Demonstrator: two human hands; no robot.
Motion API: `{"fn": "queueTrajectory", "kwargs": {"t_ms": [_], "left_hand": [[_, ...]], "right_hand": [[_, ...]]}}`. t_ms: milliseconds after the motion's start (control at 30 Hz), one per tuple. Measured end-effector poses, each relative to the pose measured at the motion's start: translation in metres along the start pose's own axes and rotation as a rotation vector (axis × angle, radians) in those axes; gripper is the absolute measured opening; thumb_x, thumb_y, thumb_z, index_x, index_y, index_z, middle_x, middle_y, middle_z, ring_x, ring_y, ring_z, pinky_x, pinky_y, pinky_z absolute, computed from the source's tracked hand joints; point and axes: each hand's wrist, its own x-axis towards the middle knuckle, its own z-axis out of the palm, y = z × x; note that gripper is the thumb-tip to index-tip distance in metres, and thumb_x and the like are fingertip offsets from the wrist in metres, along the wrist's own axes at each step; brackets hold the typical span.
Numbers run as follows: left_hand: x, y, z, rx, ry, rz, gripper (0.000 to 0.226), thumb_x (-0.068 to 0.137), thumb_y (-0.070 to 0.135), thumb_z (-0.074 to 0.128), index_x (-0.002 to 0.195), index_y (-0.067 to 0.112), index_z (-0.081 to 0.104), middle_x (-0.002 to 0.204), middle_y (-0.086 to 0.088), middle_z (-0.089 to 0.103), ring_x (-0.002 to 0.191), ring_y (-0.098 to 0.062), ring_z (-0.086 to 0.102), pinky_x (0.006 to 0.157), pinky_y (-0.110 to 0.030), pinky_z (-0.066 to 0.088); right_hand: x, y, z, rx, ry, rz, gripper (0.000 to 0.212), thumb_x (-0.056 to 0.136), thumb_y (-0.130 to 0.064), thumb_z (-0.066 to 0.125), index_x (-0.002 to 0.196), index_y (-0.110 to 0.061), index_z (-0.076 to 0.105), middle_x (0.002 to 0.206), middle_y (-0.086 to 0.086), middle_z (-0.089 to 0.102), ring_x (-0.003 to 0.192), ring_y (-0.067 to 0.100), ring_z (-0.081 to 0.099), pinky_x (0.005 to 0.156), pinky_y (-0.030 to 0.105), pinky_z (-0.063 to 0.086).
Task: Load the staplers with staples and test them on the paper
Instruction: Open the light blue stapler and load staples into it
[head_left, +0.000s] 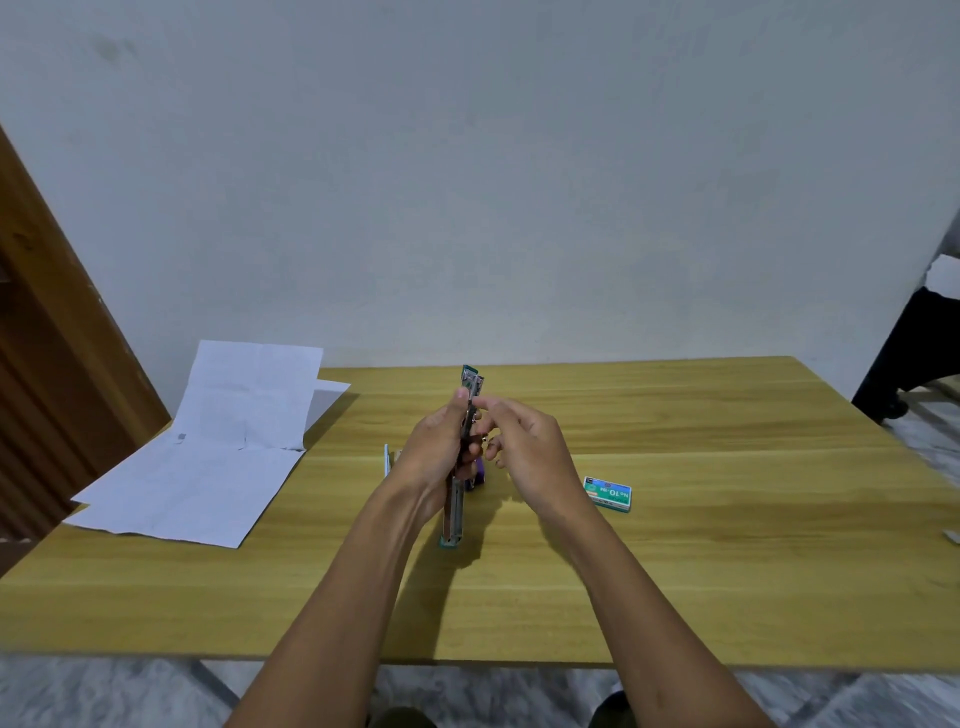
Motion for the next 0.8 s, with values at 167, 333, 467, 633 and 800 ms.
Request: {"fn": "queueTrajectory", "kwargs": {"t_ms": [167,333,467,633,800], "left_hand": [[0.004,0.000,0.001,-0.068,0.056,-0.053,0.043,0.100,0.049,0.043,0.086,0.012,0.060,0.066,-0.005,0.053,0.053,-0.015,0.049,0.048,-0.025,0.038],[0.007,0.003,0.000,-0.248,0.077,-0.089,0.043,0.101,0.046,0.044,0.077,0.012,0.054,0.063,-0.001,0.053,0.052,-0.015,0.047,0.052,-0.027,0.040],[0.012,0.006,-0.003,-0.336,0.081,-0.111,0.040,0.100,0.045,0.046,0.079,0.012,0.051,0.055,0.002,0.048,0.049,-0.016,0.042,0.061,-0.033,0.043],[0.008,0.005,-0.007,-0.285,0.027,-0.126,0.044,0.099,0.051,0.046,0.077,0.013,0.051,0.054,0.001,0.038,0.039,-0.012,0.037,0.046,-0.024,0.032],[0.003,0.003,-0.006,-0.214,-0.036,-0.076,0.047,0.098,0.053,0.048,0.099,0.006,0.056,0.056,0.001,0.038,0.048,-0.012,0.043,0.042,-0.021,0.036]], "right_hand": [[-0.009,0.013,-0.001,-0.292,0.051,-0.216,0.008,0.091,-0.024,0.069,0.093,-0.019,0.074,0.091,-0.008,0.070,0.075,0.006,0.069,0.074,0.028,0.059],[-0.007,0.026,-0.002,-0.436,0.011,-0.383,0.008,0.081,-0.010,0.079,0.088,-0.007,0.074,0.088,0.003,0.070,0.078,0.009,0.066,0.075,0.022,0.054],[-0.014,0.028,0.004,-0.442,0.012,-0.435,0.008,0.085,-0.015,0.075,0.088,-0.007,0.074,0.088,0.002,0.069,0.079,0.010,0.065,0.076,0.027,0.054],[-0.012,0.009,0.001,-0.349,0.046,-0.383,0.017,0.097,-0.030,0.059,0.089,-0.022,0.073,0.084,-0.015,0.069,0.080,0.000,0.065,0.073,0.019,0.049],[-0.004,-0.017,0.002,-0.128,-0.027,-0.185,0.028,0.102,-0.023,0.051,0.128,-0.023,0.063,0.073,-0.008,0.063,0.054,-0.007,0.058,0.054,0.005,0.042]]}}
